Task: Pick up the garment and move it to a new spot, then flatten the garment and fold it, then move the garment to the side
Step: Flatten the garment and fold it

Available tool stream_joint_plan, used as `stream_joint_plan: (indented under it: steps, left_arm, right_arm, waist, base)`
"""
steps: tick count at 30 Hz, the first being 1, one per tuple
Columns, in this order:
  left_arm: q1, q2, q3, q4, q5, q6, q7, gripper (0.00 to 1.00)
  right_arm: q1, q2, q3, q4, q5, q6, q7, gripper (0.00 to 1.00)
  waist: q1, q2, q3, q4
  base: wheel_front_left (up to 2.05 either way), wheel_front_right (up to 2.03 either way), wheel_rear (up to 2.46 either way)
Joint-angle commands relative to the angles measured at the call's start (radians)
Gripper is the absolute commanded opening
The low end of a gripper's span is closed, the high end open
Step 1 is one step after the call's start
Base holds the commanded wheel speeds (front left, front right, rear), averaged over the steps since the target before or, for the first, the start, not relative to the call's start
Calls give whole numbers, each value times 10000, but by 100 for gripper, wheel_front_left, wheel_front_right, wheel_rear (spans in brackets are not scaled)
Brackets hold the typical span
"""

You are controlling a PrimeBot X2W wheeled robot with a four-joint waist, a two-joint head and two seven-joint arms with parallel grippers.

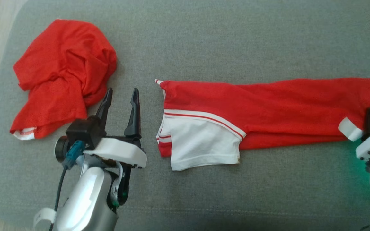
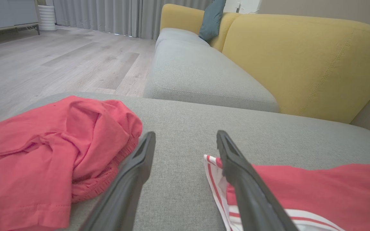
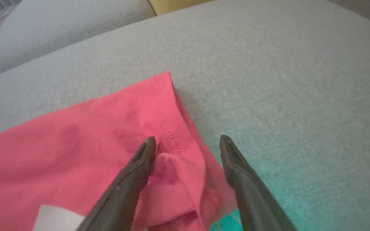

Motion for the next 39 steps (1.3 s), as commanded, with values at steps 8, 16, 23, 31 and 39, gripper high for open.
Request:
stream_joint_plan:
  steps: [8,16,23,31,39]
  left_arm:
    - [-586,-4,601,-372,302,-139,-120,100]
    - [-824,-27,949,-463,493,-279,-120,100]
    - [-920,-29,1238,-429,645,-377,-120,100]
    - [-774,-42,1503,-324,742,-460,-120,100]
    - [-454,-85,1573,-366,703,-464,-120,100]
  right_arm:
    - [-740,192,-6,-218,-21,-7,611,100]
    - [-906,302,65,-519,348,-7,1051,100]
    - [-805,378,136,-577,687,-7,1284,0]
    - [-725,20,-326,-574,365,-7,1173,0]
    - [-859,-275,-2206,-1012,-2068,-7,694,0]
  waist:
    - [0,0,559,-117]
    - [0,0,1054,-257]
    - [0,0,1077,-385]
    - [0,0,512,-532]
    - [0,0,-55,-579]
  base:
    - [0,0,0]
    - [0,0,0]
    - [0,0,0]
    - [0,0,0]
    - [0,0,0]
